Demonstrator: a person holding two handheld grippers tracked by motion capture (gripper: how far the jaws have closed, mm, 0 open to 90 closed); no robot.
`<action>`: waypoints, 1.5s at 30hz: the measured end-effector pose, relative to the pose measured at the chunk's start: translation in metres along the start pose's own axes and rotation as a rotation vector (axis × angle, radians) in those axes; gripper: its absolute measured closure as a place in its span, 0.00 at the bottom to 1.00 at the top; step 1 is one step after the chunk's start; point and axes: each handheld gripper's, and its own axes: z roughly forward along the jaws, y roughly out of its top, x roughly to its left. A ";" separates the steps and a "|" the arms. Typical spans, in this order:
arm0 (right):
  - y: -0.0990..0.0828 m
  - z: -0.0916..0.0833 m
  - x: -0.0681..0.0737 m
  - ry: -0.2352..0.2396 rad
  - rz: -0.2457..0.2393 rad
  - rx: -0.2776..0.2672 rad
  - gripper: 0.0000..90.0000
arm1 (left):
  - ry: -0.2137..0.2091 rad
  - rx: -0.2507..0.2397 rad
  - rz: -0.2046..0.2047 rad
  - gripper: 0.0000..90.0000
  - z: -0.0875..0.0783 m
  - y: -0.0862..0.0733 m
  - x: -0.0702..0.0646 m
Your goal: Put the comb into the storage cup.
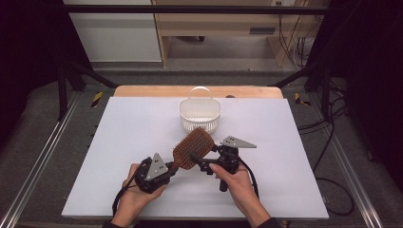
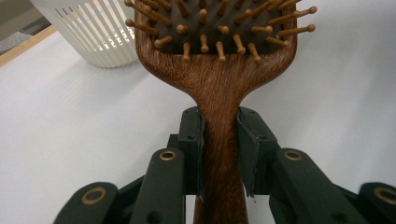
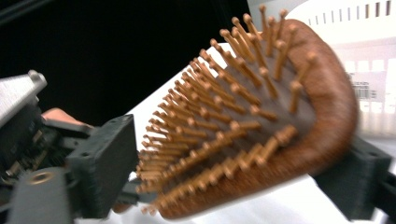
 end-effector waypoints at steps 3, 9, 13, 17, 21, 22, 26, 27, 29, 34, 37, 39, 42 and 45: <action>0.002 0.003 -0.001 0.012 0.026 -0.007 0.22 | 0.006 -0.019 -0.005 0.80 -0.001 0.000 0.000; 0.007 0.007 -0.005 0.042 0.072 -0.022 0.29 | 0.004 -0.033 0.001 0.80 -0.002 0.001 0.000; 0.010 0.007 -0.005 0.064 0.094 -0.037 0.34 | -0.007 -0.046 -0.016 0.80 -0.003 0.000 0.002; 0.012 0.009 -0.003 0.074 0.102 -0.049 0.38 | -0.021 -0.061 -0.042 0.80 -0.004 -0.002 0.007; 0.014 0.010 -0.001 0.082 0.106 -0.059 0.41 | -0.020 -0.070 -0.051 0.80 -0.006 -0.002 0.008; 0.016 0.010 0.001 0.085 0.105 -0.064 0.44 | -0.020 -0.075 -0.055 0.80 -0.007 -0.003 0.009; 0.020 0.011 0.005 0.089 0.104 -0.075 0.48 | -0.018 -0.082 -0.063 0.80 -0.008 -0.003 0.010; 0.021 0.011 0.005 0.091 0.107 -0.074 0.50 | -0.018 -0.084 -0.066 0.80 -0.008 -0.003 0.011; 0.022 0.011 0.006 0.094 0.116 -0.077 0.52 | -0.018 -0.089 -0.070 0.80 -0.009 -0.003 0.011; 0.024 0.011 0.008 0.102 0.124 -0.082 0.56 | -0.018 -0.090 -0.076 0.80 -0.009 -0.003 0.012; 0.025 0.011 0.009 0.102 0.130 -0.090 0.58 | -0.019 -0.093 -0.079 0.80 -0.009 -0.003 0.012; 0.026 0.011 0.011 0.100 0.136 -0.090 0.59 | -0.019 -0.098 -0.085 0.80 -0.009 -0.003 0.012; 0.028 0.011 0.013 0.094 0.134 -0.096 0.60 | -0.017 -0.107 -0.093 0.80 -0.010 -0.003 0.013; 0.031 0.012 0.016 0.091 0.130 -0.093 0.60 | -0.014 -0.114 -0.109 0.80 -0.010 -0.003 0.015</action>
